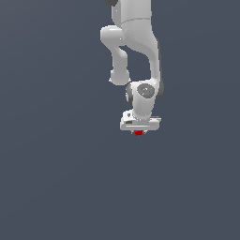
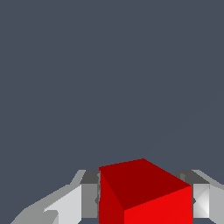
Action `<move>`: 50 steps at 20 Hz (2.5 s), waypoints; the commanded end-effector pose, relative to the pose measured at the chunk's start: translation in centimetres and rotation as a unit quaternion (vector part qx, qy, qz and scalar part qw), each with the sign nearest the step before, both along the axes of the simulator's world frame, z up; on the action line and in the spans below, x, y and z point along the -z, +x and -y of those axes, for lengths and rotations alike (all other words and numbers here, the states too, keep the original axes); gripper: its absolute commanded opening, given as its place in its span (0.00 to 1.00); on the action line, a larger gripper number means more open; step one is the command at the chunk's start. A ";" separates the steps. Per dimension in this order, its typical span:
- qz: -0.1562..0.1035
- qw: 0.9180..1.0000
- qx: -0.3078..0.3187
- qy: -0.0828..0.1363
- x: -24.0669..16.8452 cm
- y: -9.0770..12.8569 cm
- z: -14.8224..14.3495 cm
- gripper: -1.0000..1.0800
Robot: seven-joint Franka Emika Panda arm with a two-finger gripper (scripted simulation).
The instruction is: Pick up the red cube and move it to a goal position.
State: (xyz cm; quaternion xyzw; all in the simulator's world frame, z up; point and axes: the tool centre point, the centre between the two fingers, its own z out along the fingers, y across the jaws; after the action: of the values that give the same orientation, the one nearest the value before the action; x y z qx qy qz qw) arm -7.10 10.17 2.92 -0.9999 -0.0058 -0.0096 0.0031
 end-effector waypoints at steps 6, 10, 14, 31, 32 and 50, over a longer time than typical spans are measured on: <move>0.000 1.000 0.000 0.000 -0.9 0.0 0.5 0.00; -0.001 1.000 0.000 0.000 -2.5 0.0 1.2 0.00; -0.002 1.000 0.001 0.000 -5.1 0.1 2.4 0.00; -0.006 1.000 0.002 0.000 -22.0 0.6 10.1 0.00; -0.006 1.000 0.002 -0.001 -23.0 0.7 10.5 0.00; -0.009 1.000 0.004 -0.003 -36.5 1.8 16.7 0.00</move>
State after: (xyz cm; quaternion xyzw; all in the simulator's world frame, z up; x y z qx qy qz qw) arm -5.34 -6.25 38.78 -1.0000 -0.0014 -0.0009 0.0004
